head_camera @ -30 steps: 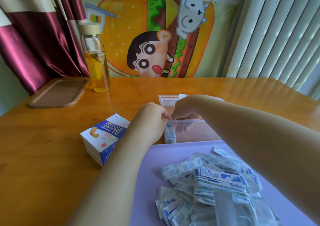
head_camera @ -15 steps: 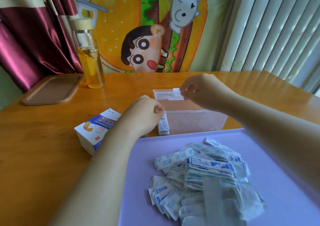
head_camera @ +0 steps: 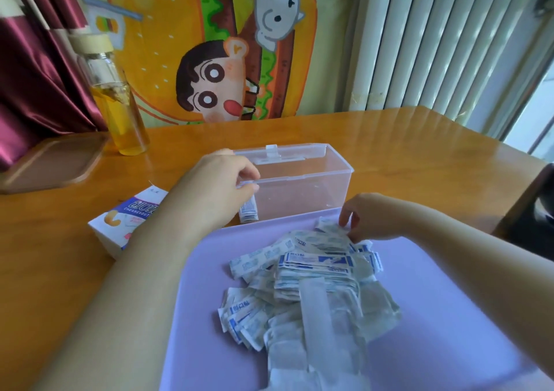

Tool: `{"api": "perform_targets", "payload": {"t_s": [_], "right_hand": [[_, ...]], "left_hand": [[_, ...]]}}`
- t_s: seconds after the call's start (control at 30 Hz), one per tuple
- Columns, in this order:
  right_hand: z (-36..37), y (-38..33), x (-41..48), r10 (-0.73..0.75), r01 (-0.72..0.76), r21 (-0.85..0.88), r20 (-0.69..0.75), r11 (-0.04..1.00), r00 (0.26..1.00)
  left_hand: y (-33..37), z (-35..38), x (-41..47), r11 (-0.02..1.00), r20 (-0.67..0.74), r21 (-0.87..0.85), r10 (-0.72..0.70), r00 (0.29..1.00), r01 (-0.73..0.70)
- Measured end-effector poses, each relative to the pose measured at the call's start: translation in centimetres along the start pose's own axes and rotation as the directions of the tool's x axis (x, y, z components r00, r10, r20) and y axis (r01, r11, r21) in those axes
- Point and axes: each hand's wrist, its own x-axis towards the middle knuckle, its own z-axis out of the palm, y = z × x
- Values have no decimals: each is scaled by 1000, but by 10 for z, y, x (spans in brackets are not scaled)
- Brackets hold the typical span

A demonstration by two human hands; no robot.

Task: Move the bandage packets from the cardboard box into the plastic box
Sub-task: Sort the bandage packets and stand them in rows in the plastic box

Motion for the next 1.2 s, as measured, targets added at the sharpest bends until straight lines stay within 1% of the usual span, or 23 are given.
{"api": "perform_targets", "payload": {"t_s": [0.03,0.1,0.17,0.2,0.27,0.4,0.43,0.5,0.6,0.7,0.8,0.87,1.0,1.13,1.2], "right_hand": [[0,0,1,3,-3,15,9,1000,1000],[0,1,2,5,-7,65,32,998,999],[0,3,3,8,-14,103,56,995,998],[0,5,2,13,-20,110,60,994,998],[-3,8,-2,30,-34,126,35,991,999],[-21,6,-13,33,-10,175,-125,985,992],[-26,2,-16,14,12,208,-125,978,992],[-31,-7,-20,-46,60,256,-61,965,997],[-24,-20,-17,-104,95,222,30,970,994],[-15,-25,-10,-79,68,134,78,989,994],[-11,-23,-7,-64,45,137,139,990,988],[-9,-21,-5,-58,34,177,131,984,990],[-8,-11,-1,-17,-3,301,65,954,998],[-9,-2,0,13,-25,429,32,903,999],[-10,0,-2,18,-16,443,0,897,1000]], "left_hand": [[5,0,-4,999,55,-39,18,998,-16],[13,8,-11,998,236,-62,26,972,-11],[15,23,-15,1000,420,16,11,908,-20],[14,30,-16,997,488,67,-11,873,-25],[11,41,-16,990,556,135,-42,830,-40],[6,44,-14,997,608,77,-39,793,-9],[6,44,-13,998,617,70,-41,786,-3],[7,44,-13,998,621,66,-55,782,18],[5,45,-12,996,609,75,-90,788,56],[-1,44,-11,992,584,101,-117,803,71],[-8,39,-11,992,553,88,-123,824,89],[-11,35,-9,992,532,66,-124,838,105],[-13,31,-8,988,511,25,-145,847,154],[-16,30,-9,981,541,-59,-124,832,185],[-16,28,-9,985,554,-45,-115,825,167]]}}
